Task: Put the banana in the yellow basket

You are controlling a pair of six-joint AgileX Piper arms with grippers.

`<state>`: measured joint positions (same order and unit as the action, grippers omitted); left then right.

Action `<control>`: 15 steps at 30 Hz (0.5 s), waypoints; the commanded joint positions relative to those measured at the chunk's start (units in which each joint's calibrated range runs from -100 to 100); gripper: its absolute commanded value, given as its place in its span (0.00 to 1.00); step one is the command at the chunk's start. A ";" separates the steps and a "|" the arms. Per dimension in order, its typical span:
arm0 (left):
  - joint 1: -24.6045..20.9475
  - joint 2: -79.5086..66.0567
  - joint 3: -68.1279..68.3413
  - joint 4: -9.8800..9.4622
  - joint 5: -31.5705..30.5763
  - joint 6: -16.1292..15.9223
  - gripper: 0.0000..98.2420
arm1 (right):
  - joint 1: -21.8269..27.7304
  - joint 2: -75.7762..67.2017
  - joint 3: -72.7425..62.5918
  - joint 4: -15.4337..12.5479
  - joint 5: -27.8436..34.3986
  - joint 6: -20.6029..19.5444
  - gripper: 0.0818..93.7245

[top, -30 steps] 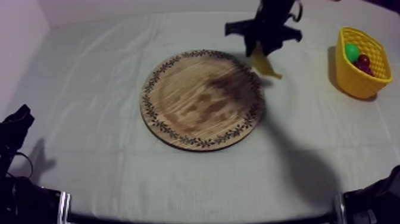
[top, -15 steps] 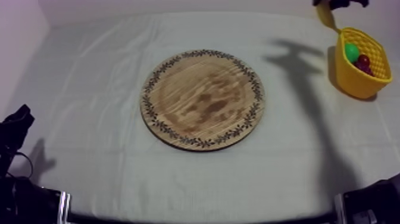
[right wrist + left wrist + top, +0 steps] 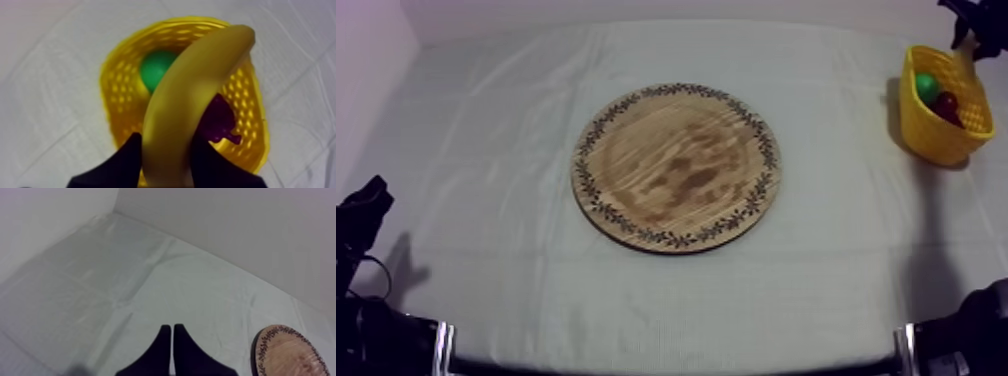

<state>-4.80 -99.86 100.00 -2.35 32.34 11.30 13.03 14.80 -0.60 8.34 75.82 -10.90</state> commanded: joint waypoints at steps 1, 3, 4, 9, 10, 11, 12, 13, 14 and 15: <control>-0.01 0.04 0.00 -0.02 0.00 0.01 0.00 | 0.84 0.47 0.58 0.41 -0.52 -0.48 0.43; -0.01 0.04 0.00 -0.02 0.00 0.01 0.00 | 1.29 0.57 1.28 0.63 -0.91 -0.74 0.51; -0.01 0.04 0.00 -0.02 0.00 0.01 0.00 | 1.50 0.45 1.66 0.61 -1.13 -0.74 0.54; -0.01 0.04 0.00 -0.02 0.00 0.01 0.00 | 1.92 -2.17 3.81 -0.04 -1.42 0.02 0.62; -0.01 0.04 0.00 -0.02 0.00 0.01 0.00 | 1.87 -3.13 4.13 -0.30 -1.19 0.30 0.62; -0.01 0.04 0.00 -0.02 0.00 0.01 0.00 | 1.79 -4.29 4.46 -0.59 -0.98 0.61 0.62; -0.01 0.04 0.00 -0.02 0.00 0.01 0.00 | 1.66 -5.68 4.85 -0.90 -0.79 0.97 0.61; -0.01 0.04 0.00 -0.02 0.00 0.01 0.00 | 1.53 -7.27 5.22 -1.26 -0.63 1.38 0.60; -0.01 0.04 0.00 -0.02 0.00 0.01 0.00 | 1.36 -8.94 5.62 -1.65 -0.47 1.81 0.60; -0.01 0.04 0.00 -0.02 0.00 0.01 0.00 | 1.18 -10.78 5.96 -2.05 -0.31 2.27 0.59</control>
<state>-4.80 -99.86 100.00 -2.35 32.34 11.30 14.35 7.38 5.16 6.57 75.26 -9.31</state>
